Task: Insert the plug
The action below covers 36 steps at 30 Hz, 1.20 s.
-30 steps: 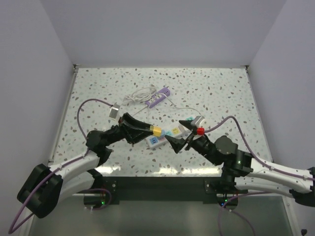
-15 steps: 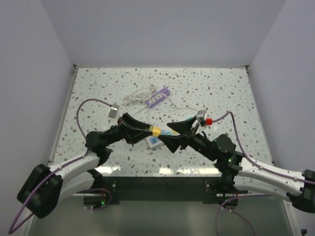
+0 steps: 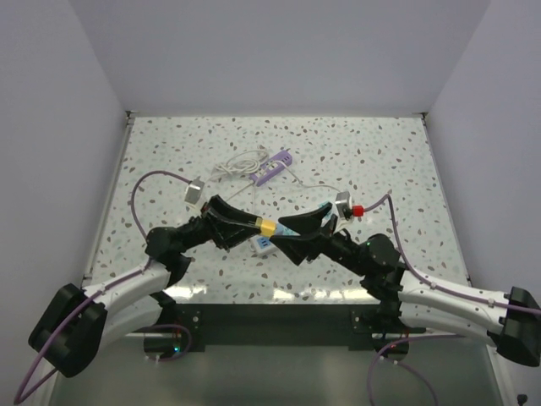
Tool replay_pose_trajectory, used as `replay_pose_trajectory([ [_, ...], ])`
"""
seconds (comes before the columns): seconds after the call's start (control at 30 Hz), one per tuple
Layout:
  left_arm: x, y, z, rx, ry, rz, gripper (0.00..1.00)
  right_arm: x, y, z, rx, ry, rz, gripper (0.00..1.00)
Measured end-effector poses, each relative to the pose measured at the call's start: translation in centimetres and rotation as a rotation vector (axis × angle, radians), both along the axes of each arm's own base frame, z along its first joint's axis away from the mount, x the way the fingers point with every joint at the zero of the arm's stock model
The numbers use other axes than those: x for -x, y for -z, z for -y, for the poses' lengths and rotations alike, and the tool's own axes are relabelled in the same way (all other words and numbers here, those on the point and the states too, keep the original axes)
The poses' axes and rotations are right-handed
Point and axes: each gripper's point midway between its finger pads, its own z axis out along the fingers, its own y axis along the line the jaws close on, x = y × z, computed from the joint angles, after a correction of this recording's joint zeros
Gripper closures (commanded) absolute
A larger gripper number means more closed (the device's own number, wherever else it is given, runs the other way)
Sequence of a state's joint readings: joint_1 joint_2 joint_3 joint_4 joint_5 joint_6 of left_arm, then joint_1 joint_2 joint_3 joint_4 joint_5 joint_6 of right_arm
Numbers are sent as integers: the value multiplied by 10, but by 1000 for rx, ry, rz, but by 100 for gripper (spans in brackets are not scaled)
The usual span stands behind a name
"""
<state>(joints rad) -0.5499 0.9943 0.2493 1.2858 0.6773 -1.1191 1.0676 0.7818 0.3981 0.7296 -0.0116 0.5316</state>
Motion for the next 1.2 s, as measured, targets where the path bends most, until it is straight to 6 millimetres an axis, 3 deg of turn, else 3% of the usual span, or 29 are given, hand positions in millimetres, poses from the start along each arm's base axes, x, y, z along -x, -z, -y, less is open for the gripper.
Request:
replay_pose_trajectory([
  [0.5,0,8,3,-13,35,-66,100,-2,18,-5,0,-10,-31,21],
  [0.8,0,8,3,-12,35,-65,100,-2,19,-11,-16,-23,-34,36],
  [1.0,0,8,3,-12,35,-64,100,-2,27,-19,-5,-48,-48,40],
  [1.2,2,6,3,-8,40,-54,100,-3,27,-20,-17,-50,-52,55],
])
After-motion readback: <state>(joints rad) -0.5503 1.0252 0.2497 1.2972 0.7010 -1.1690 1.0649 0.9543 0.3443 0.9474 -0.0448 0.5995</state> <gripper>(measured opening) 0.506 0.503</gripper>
